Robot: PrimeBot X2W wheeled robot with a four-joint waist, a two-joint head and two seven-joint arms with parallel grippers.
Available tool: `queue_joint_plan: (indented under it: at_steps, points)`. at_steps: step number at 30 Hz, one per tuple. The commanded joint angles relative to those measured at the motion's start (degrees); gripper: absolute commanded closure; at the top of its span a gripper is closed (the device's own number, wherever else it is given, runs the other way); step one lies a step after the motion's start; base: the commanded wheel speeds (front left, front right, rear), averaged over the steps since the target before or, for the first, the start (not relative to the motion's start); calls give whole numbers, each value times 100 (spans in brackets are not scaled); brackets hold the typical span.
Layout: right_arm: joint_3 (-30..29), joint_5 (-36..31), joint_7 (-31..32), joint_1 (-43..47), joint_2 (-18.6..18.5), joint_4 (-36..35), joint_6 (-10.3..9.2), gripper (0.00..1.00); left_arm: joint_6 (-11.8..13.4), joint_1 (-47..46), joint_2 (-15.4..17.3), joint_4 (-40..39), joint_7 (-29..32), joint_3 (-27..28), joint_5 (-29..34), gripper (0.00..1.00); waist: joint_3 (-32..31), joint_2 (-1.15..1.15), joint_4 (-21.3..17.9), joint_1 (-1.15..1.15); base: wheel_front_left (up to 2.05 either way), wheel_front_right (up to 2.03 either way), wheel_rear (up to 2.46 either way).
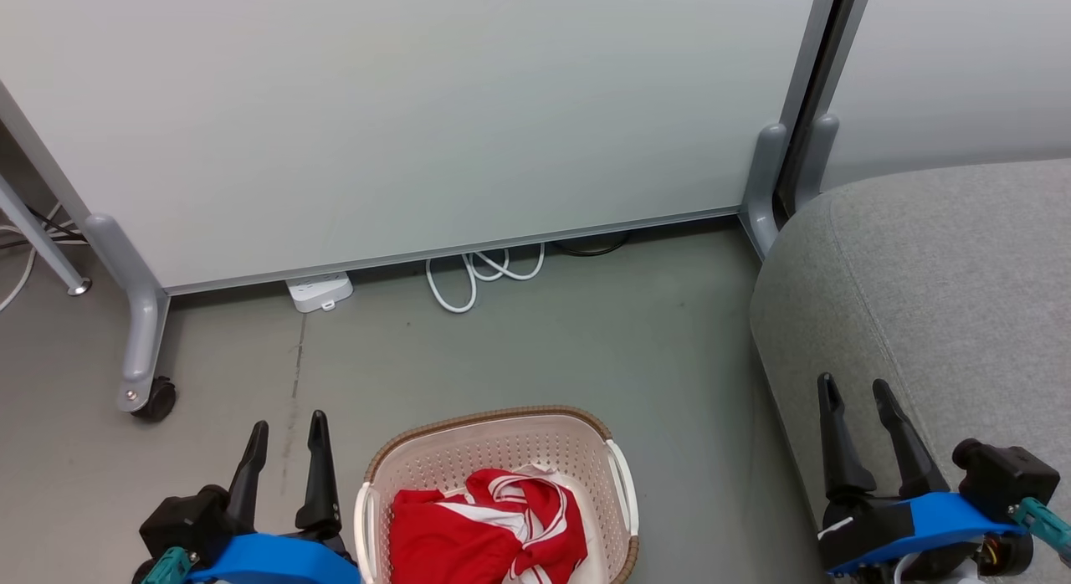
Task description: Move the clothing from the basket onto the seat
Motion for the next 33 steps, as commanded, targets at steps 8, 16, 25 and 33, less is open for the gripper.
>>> queue_joint_plan:
  at_steps: [8, 16, 25, 33]
  points:
    - [45, -450, -130, 31, -28, -58, 2, 0, 36, -66, 54, -13, -146, -39, 435, 0, -9, 0, -9, 0, 0, 0, 0]
    - [65, -798, -198, 64, -29, -80, 2, 0, 73, -24, 47, 15, -234, -77, 740, 0, -44, 0, 0, 0, 0, 0, 0]
    - [72, -1148, -244, 89, -30, -116, 1, 0, 114, -7, 35, 48, -318, -103, 996, 0, -62, 0, -2, 0, 0, 0, 0]
    - [90, -1450, -295, 91, -31, -168, 1, 0, 147, -5, 30, 35, -403, -110, 1271, 0, -11, 0, -10, 0, 0, 0, 0]
